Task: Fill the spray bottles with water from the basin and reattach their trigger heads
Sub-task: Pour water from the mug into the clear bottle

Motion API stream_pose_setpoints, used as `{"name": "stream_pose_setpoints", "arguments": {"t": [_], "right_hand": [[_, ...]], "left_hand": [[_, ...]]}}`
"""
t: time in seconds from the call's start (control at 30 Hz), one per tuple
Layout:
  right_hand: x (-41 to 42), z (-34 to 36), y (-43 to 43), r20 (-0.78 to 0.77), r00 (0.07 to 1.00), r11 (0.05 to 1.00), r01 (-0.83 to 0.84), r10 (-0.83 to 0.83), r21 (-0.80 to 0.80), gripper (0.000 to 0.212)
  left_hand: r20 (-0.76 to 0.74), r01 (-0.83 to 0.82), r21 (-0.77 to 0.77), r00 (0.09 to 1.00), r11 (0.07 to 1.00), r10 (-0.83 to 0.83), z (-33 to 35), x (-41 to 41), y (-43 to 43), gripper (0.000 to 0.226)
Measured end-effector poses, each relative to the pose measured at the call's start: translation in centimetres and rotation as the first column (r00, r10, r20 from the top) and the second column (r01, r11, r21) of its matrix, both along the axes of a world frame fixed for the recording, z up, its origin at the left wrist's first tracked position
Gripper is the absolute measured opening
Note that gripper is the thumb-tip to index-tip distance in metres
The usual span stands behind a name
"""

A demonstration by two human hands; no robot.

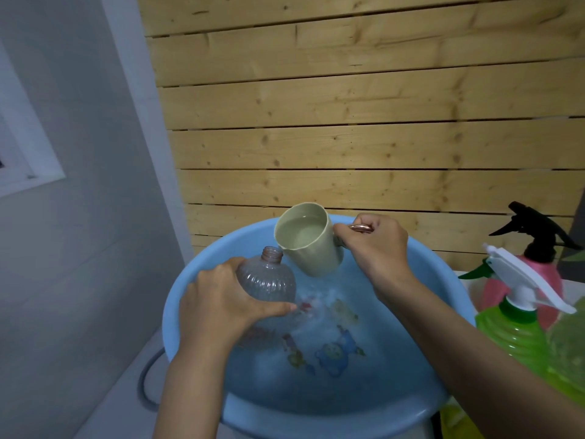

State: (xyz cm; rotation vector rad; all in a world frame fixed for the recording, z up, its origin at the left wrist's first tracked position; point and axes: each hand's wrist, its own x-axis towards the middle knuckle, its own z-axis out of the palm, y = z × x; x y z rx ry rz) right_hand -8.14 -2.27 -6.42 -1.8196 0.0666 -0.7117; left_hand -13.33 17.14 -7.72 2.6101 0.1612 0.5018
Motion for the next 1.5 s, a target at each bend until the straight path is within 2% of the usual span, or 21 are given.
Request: {"name": "stream_pose_setpoints", "arguments": {"t": [0.57,1.0,1.5], "right_hand": [[0.01,-0.1,0.09,0.13,0.991,0.996,0.018,-0.006,-0.093,0.042],[0.29,-0.28,0.03,0.212,0.977,0.987,0.058,-0.026,-0.149,0.047],[0.26,-0.17,0.14,0.237,0.971,0.98,0.075,-0.029,-0.184,0.046]], "left_hand": [[-0.031,0.002,0.019,1.0,1.0,-0.002,0.22,-0.09,-0.19,0.08],[-0.032,0.012,0.018,0.999,1.0,-0.011,0.33,-0.25,-0.24,0.08],[-0.04,0.031,0.023,0.999,0.999,-0.03,0.53,-0.33,-0.33,0.079]]}}
